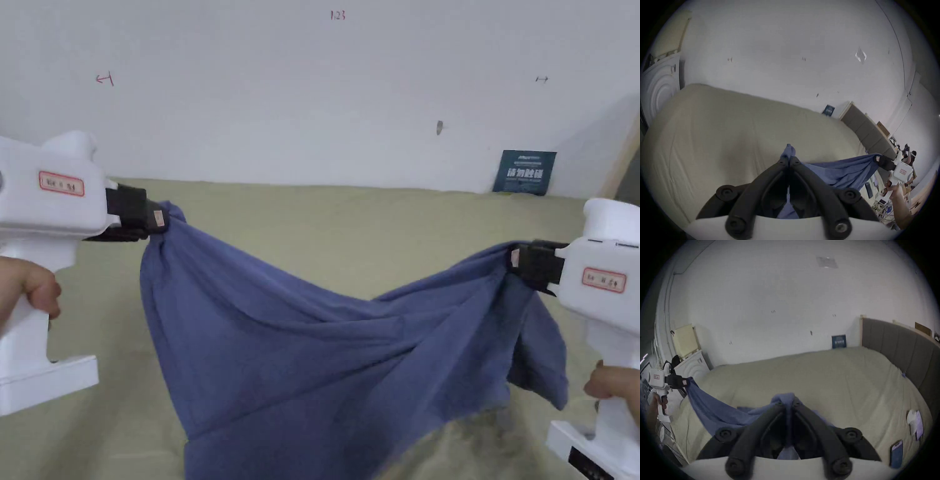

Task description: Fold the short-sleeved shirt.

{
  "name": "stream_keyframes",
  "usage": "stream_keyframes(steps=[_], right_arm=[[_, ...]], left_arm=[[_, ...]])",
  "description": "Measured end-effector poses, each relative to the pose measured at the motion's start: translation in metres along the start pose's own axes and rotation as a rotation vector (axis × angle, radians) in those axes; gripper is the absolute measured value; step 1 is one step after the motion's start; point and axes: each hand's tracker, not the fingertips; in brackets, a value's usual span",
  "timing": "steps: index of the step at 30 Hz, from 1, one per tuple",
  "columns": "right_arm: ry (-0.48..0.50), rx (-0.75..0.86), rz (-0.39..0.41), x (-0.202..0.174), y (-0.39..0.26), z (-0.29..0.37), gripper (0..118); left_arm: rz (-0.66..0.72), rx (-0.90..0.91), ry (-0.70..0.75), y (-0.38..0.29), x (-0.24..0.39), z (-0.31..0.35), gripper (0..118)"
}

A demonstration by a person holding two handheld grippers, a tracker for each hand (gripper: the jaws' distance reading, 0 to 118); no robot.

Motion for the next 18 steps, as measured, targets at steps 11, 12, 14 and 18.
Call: stream_keyframes(steps=[11,12,14,18], right_arm=[[0.026,0.141,0.088,-0.039,0.121,-0.009,4],[0.022,0.153,0.086,-0.039,0.131,-0.011,4],[0.025,0.164,0.070,-0.034,0.150,-0.016,4],[0.035,0.192,0.050,-0.028,0.178,-0.025,4]], left_arm=[[-0.058,0.145,0.065,0.092,0.001,0.057,0],[-0.066,0.164,0.075,0.099,0.001,0.061,0],[-0.060,0.178,0.078,0.111,-0.001,0.067,0],[-0.075,0.215,0.091,0.131,-0.004,0.073,0]])
